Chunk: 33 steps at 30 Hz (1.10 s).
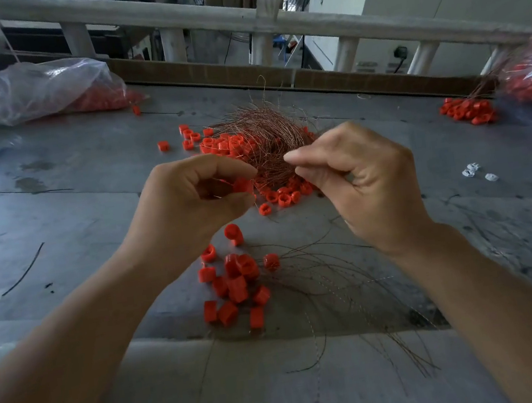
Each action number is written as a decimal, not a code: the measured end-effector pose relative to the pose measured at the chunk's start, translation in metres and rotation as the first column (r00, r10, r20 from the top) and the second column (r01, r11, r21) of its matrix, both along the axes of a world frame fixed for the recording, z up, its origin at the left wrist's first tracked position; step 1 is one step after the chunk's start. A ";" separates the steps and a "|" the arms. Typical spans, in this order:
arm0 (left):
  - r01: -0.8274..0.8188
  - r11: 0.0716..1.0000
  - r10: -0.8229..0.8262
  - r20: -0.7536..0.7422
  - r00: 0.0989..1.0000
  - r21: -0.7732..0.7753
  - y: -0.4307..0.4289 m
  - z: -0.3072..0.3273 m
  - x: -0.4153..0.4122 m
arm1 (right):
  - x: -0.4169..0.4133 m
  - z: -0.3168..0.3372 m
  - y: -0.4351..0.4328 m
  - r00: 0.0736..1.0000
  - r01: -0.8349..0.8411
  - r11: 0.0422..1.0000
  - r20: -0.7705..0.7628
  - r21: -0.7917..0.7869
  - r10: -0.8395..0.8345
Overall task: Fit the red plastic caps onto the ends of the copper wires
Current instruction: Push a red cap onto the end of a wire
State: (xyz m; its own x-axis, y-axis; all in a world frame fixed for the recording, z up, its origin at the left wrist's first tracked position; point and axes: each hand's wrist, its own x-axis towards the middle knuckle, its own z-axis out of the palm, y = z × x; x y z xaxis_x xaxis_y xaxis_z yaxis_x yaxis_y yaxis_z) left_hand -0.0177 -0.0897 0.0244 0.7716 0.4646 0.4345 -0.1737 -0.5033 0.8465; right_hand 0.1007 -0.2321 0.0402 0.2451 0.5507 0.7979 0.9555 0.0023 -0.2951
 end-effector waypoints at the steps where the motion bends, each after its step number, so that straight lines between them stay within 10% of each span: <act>1: 0.014 0.999 -0.013 0.018 1.000 -0.038 -0.001 0.001 0.000 | -0.002 0.002 -0.001 1.000 -0.006 1.000 -0.002 0.004 0.006; 33: 0.212 0.951 -0.190 0.115 0.975 -0.226 -0.013 0.013 -0.008 | -0.025 0.009 -0.003 0.913 -0.181 0.977 -0.389 -0.115 0.123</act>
State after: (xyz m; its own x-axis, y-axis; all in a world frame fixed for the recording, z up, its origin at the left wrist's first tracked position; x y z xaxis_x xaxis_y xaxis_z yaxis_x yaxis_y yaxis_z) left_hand -0.0252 -0.1029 0.0371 0.8220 0.4015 0.4039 -0.3318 -0.2386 0.9127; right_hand 0.0755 -0.2355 0.0492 0.4165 0.7081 0.5702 0.7637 0.0678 -0.6420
